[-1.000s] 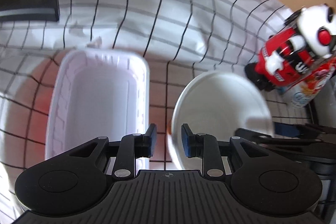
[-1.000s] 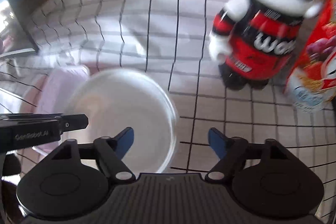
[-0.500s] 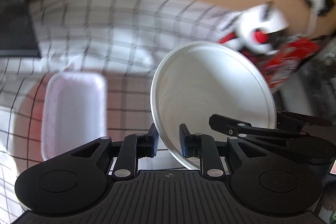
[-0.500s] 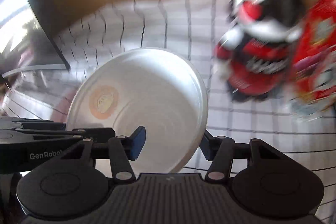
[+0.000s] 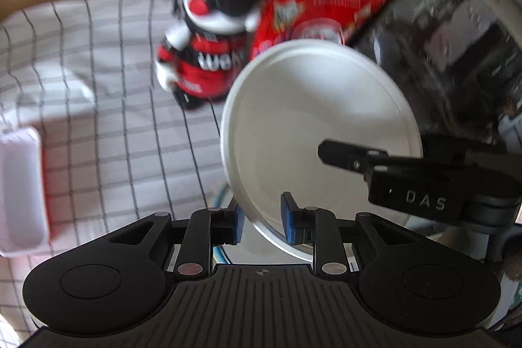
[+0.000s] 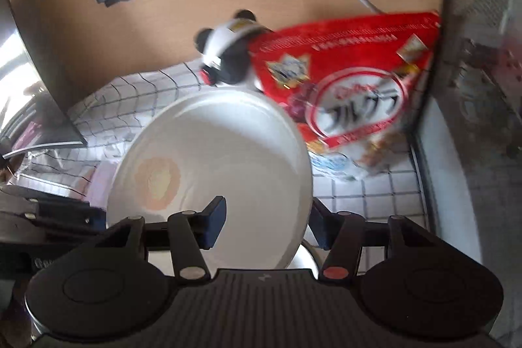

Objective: Organize plates and bowls
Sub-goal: 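Lift the white bowl and lower it onto the blue bowl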

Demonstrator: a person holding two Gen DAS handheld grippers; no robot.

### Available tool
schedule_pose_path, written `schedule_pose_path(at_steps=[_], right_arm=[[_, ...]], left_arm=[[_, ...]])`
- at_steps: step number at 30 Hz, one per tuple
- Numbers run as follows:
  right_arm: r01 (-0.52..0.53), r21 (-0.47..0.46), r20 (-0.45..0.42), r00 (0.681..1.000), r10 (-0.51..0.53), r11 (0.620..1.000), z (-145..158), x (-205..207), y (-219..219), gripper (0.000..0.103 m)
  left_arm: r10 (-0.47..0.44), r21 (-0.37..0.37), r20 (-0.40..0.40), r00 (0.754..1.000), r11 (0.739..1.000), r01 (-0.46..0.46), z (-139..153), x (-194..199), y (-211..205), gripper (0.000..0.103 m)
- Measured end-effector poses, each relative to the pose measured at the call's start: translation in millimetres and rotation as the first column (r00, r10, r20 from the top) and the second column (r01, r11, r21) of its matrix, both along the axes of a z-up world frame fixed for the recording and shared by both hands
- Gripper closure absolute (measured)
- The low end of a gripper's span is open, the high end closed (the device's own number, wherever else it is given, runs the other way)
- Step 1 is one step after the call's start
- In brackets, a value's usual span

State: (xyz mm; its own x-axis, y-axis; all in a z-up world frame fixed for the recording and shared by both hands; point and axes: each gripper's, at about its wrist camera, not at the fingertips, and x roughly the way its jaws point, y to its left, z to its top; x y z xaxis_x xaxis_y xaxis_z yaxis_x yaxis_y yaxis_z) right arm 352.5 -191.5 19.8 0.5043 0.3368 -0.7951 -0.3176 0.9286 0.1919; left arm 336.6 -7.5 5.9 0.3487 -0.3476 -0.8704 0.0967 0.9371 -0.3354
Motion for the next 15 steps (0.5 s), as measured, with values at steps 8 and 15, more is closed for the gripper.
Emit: schedule_pose_path(at_steps=[8,15], right_arm=[[-0.039,-0.029,-0.140,0.990,0.035,0.999,-62,1,-8,0.041],[-0.019,-0.062,-0.132,0.991,0.011,0.998,-67,-3,-13,0.031]], left_arm=[[0.006,-0.006,-0.141,0.990,1.000,-0.007,-52,-4,-3,0.076],[0.027,-0.016,-0.091,0.995,0.999,-0.028,-44,-19,10,0.074]])
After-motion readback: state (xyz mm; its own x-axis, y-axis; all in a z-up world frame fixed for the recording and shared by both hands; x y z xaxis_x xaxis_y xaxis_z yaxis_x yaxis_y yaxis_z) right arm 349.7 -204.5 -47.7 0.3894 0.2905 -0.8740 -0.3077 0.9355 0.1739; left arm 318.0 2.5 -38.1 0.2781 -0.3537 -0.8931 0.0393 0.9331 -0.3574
